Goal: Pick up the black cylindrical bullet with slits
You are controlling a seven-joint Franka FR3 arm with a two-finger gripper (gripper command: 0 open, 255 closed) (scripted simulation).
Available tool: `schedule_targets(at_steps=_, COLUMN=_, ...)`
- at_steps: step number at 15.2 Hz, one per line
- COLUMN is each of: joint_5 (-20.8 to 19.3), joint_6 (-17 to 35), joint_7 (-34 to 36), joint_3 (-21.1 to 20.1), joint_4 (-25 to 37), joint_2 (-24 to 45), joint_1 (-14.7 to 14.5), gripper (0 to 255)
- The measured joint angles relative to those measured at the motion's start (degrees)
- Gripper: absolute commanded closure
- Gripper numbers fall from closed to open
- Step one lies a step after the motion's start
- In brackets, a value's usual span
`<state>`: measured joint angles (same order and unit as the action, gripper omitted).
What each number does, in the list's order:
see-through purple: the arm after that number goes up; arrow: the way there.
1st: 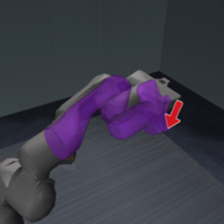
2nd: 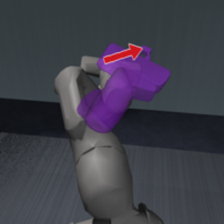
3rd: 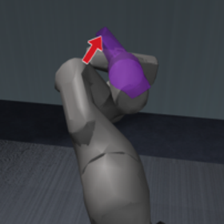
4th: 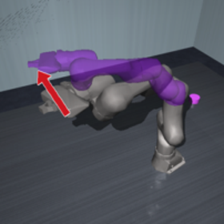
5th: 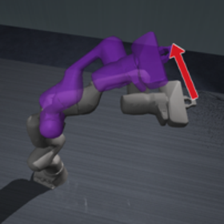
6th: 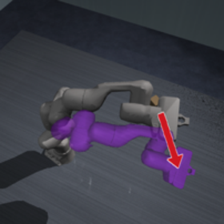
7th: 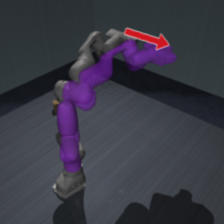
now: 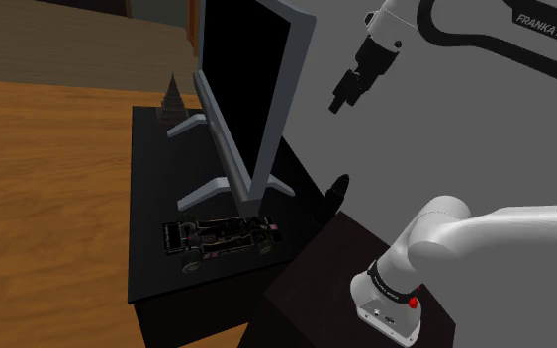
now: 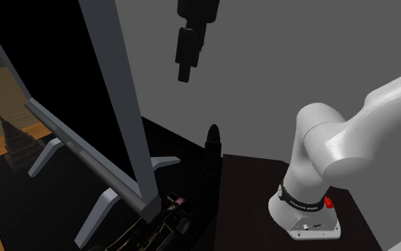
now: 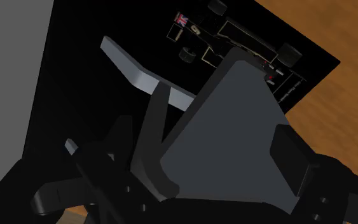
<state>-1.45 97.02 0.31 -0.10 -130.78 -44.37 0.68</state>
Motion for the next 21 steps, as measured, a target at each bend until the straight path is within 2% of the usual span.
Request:
schedule_targets(at_steps=3, joint_5=-0.49, joint_6=2.27, joint_7=-0.52, joint_3=1.01, joint_4=-3.03, joint_2=-1.65, joint_1=0.56, gripper=0)
schedule_targets(at_steps=13, joint_5=-5.04, joint_6=20.38, joint_7=-4.55, joint_3=9.8, joint_4=-23.68, joint_2=-11.64, joint_1=6.31, gripper=0)
schedule_targets(at_steps=17, joint_5=-7.93, joint_6=29.5, joint_7=-7.75, joint_3=15.45, joint_4=-31.21, joint_2=-13.08, joint_1=10.06, gripper=0)
schedule_targets(at_steps=21, joint_5=-10.68, joint_6=39.67, joint_7=-11.52, joint_3=21.93, joint_4=-36.66, joint_2=-11.03, joint_1=13.61, gripper=0)
